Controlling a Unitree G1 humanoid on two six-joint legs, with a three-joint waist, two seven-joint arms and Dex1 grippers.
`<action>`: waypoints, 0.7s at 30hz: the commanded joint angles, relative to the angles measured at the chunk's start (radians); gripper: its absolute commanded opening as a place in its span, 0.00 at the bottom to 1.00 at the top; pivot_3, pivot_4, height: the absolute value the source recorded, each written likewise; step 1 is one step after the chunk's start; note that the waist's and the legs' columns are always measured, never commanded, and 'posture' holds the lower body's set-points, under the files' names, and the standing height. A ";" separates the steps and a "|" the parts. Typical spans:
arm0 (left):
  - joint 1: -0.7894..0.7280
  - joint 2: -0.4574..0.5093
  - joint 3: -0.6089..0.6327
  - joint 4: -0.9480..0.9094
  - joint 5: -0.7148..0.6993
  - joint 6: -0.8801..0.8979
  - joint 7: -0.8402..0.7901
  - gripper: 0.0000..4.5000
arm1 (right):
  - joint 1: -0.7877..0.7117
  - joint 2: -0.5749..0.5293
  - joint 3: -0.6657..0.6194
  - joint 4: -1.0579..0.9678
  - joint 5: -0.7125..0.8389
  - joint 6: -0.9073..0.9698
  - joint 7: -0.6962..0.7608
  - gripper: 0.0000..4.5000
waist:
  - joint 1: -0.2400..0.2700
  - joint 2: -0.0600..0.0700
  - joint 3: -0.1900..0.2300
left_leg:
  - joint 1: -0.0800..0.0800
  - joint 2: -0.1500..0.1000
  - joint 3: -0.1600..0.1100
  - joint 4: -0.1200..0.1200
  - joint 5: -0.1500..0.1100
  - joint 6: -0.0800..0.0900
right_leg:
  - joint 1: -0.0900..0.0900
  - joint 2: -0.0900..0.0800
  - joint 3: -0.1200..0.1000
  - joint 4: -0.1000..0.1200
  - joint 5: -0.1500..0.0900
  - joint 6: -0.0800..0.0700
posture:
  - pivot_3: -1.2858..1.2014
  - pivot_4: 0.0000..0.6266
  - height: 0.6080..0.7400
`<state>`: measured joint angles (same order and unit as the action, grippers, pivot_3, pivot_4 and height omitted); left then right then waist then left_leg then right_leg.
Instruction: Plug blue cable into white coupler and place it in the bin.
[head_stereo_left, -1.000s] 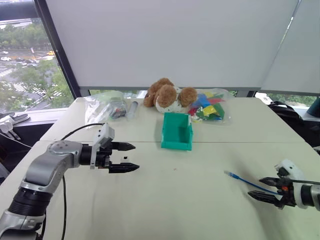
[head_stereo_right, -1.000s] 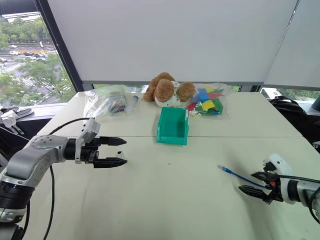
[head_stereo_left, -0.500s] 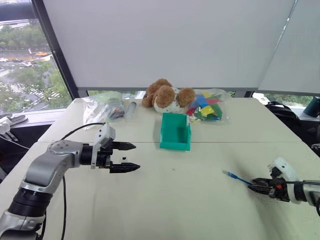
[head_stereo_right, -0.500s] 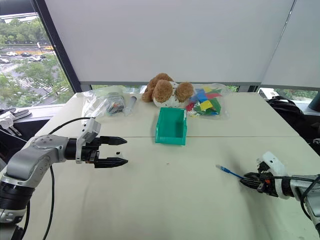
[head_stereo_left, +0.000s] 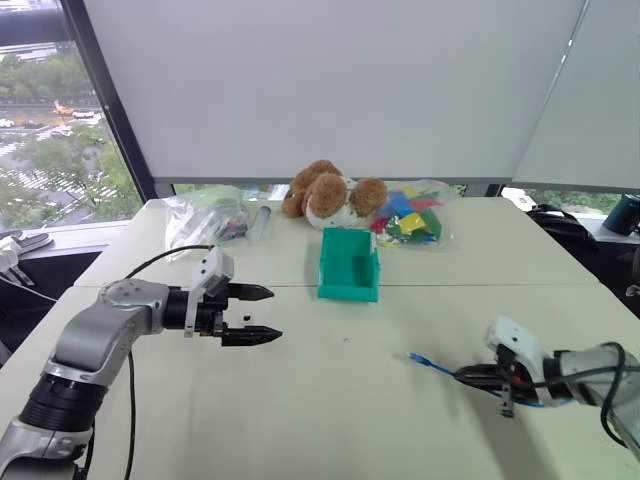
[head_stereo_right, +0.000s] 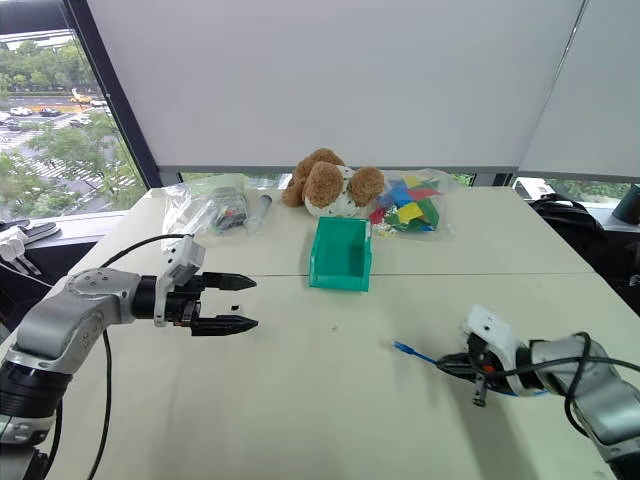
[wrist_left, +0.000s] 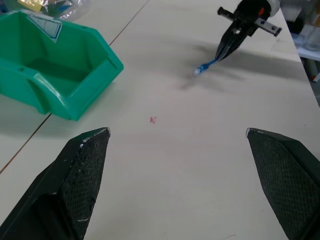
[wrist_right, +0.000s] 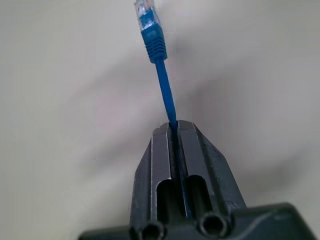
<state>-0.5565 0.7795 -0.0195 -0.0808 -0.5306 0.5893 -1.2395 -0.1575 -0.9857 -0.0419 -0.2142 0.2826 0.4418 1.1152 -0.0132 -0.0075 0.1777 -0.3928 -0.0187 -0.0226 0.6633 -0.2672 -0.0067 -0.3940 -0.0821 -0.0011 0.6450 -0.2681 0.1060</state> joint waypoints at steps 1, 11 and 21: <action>-0.025 -0.005 -0.002 -0.009 0.002 -0.022 -0.011 1.00 | -0.089 0.036 0.095 -0.123 0.045 0.062 0.035 0.01 | 0.002 0.000 0.000 | 0.000 0.000 0.000 0.000 0.000 0.000 | 0.000 0.000 0.000 0.000 0.000 0.000 | 0.52 0.24 1.00; 0.035 -0.029 -0.046 -0.057 -0.002 -0.032 -0.030 1.00 | -0.338 0.225 0.394 0.104 -0.115 0.011 0.055 0.01 | 0.002 0.000 0.000 | -0.008 -0.002 0.000 0.001 0.000 0.000 | -0.006 -0.002 0.000 -0.001 0.000 0.000 | 0.52 0.24 1.00; 0.077 -0.082 -0.180 -0.007 0.141 -0.245 -0.078 1.00 | -0.420 0.285 0.440 0.251 -0.191 -0.036 0.091 0.41 | 0.002 0.000 0.000 | -0.012 -0.001 0.000 0.002 0.000 -0.001 | -0.011 0.000 0.000 0.002 0.000 0.000 | 0.52 0.24 1.00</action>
<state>-0.4731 0.7043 -0.1856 -0.0988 -0.4184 0.3989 -1.3047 -0.5717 -0.6946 0.4050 0.0511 0.1086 0.4014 1.2077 -0.0116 -0.0079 0.1773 -0.4044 -0.0200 -0.0227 0.6648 -0.2667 -0.0073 -0.4053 -0.0824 -0.0015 0.6469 -0.2679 0.1060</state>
